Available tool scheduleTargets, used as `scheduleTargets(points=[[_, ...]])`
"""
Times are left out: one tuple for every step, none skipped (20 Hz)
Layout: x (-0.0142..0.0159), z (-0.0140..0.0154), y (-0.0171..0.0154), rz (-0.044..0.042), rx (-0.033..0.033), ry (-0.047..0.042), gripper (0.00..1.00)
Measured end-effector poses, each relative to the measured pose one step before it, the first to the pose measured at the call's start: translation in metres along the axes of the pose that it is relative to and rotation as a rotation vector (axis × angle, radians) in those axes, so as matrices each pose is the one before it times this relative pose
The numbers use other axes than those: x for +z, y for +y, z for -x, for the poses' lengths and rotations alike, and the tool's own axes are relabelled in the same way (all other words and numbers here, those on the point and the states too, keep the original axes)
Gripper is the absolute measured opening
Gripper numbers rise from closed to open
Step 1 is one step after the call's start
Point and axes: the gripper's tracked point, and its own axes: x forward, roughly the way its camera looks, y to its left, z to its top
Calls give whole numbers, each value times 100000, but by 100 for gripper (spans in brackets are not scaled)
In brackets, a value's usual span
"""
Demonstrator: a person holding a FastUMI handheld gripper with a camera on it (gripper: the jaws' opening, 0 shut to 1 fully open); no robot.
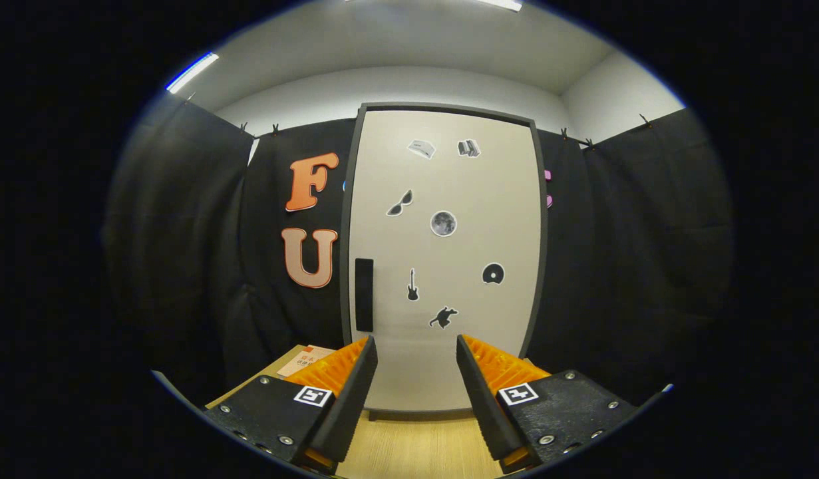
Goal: Open the shoe cabinet door, grab the shoes and put them into the shoe cabinet, then close the shoe cabinet door.
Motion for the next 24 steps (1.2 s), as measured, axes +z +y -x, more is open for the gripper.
scheduleTargets(points=[[-132, 1126, -467, 85, -1602, -179, 77], [-206, 1013, -391, -257, -1255, 170, 77], [-233, 1016, -390, -540, -1068, 481, 77], [-239, 717, -407, -589, -1056, 344, 78], [-287, 814, -369, -548, -1076, 684, 78], [-156, 677, -271, -751, -647, 181, 78], [-82, 530, -172, -733, -416, 113, 79], [-128, 476, -180, -1162, -209, 28, 79], [82, 460, -132, -773, -308, -152, 79], [-39, 380, -167, -322, -454, -31, 79], [85, 388, -109, 169, -321, -470, 80], [21, 220, -67, 323, -129, -91, 80], [-156, 161, -23, 252, -126, 527, 80], [-44, 119, 23, 71, 9, 89, 81], [36, 98, 130, -375, 167, 156, 81], [27, 39, 181, -782, 342, -299, 81], [-28, 72, 176, -346, 357, -32, 81], [106, -20, 69, 294, 53, -371, 82], [29, -24, 22, 545, -159, 29, 82], [2, 83, 122, 485, 141, -65, 82], [66, 16, 113, 213, 77, -253, 82], [38, -52, 93, 194, -82, -203, 82], [-13, -59, -31, 318, -468, 56, 82], [76, -27, -92, 422, -417, -364, 83]])
